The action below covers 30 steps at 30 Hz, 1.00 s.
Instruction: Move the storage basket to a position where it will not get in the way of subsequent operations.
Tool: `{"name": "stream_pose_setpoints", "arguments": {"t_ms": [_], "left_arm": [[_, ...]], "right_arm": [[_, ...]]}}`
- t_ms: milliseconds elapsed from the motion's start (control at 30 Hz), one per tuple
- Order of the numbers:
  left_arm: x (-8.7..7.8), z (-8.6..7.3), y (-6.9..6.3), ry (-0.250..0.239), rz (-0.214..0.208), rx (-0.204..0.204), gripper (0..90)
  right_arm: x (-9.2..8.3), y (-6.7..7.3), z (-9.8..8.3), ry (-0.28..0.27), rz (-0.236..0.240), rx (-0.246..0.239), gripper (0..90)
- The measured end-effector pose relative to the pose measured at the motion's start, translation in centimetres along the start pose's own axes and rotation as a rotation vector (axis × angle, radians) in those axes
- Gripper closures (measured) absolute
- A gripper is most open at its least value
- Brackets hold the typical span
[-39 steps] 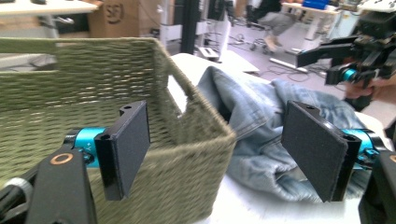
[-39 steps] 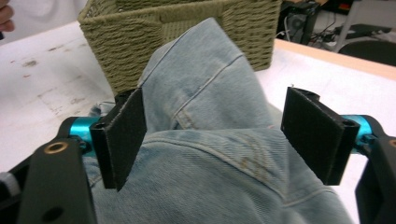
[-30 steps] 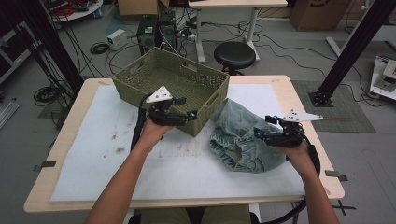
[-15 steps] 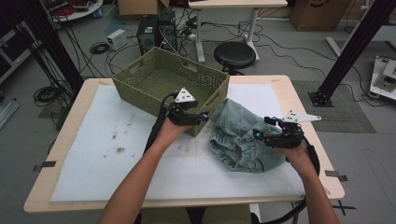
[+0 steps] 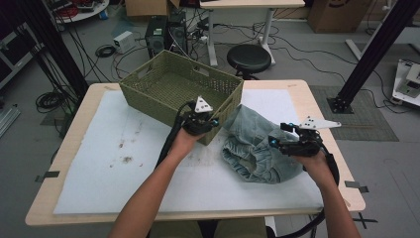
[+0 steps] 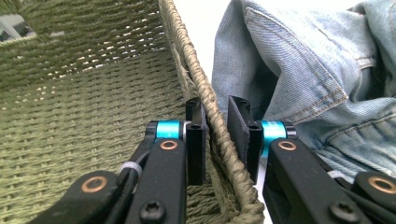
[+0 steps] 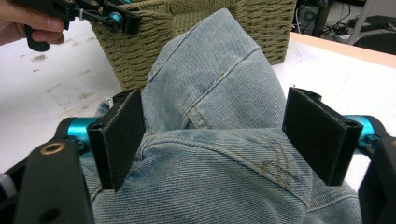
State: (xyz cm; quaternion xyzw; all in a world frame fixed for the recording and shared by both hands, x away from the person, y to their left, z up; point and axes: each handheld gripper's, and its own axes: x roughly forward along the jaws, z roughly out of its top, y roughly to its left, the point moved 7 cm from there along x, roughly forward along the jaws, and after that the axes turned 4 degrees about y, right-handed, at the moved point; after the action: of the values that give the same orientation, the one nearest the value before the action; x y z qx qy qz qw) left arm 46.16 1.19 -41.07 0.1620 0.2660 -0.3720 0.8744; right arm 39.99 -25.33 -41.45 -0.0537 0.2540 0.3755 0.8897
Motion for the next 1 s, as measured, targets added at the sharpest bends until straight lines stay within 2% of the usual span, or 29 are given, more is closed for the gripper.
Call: {"name": "stream_pose_setpoints", "arguments": {"t_ms": [200,433,633,767,1000], "left_arm": [[-0.8,-0.5,0.2,0.002,-0.013,-0.027,79.9],[-3.6,-2.8,1.8,-0.025,-0.048,-0.074,82.5],[-5.9,-4.6,2.3,-0.037,-0.082,-0.055,83.0],[-7.4,-5.7,2.6,-0.044,-0.128,-0.041,83.0],[-9.3,-7.2,3.4,-0.058,-0.163,-0.04,83.0]], "right_arm": [[0.0,0.1,0.0,0.004,0.002,0.0,21.6],[0.3,0.4,0.5,0.009,0.006,-0.015,21.6],[0.9,0.9,1.1,0.009,0.014,-0.028,21.6],[1.4,1.4,1.4,0.015,0.024,-0.038,21.6],[1.9,1.9,1.8,0.023,0.032,-0.043,21.6]]}}
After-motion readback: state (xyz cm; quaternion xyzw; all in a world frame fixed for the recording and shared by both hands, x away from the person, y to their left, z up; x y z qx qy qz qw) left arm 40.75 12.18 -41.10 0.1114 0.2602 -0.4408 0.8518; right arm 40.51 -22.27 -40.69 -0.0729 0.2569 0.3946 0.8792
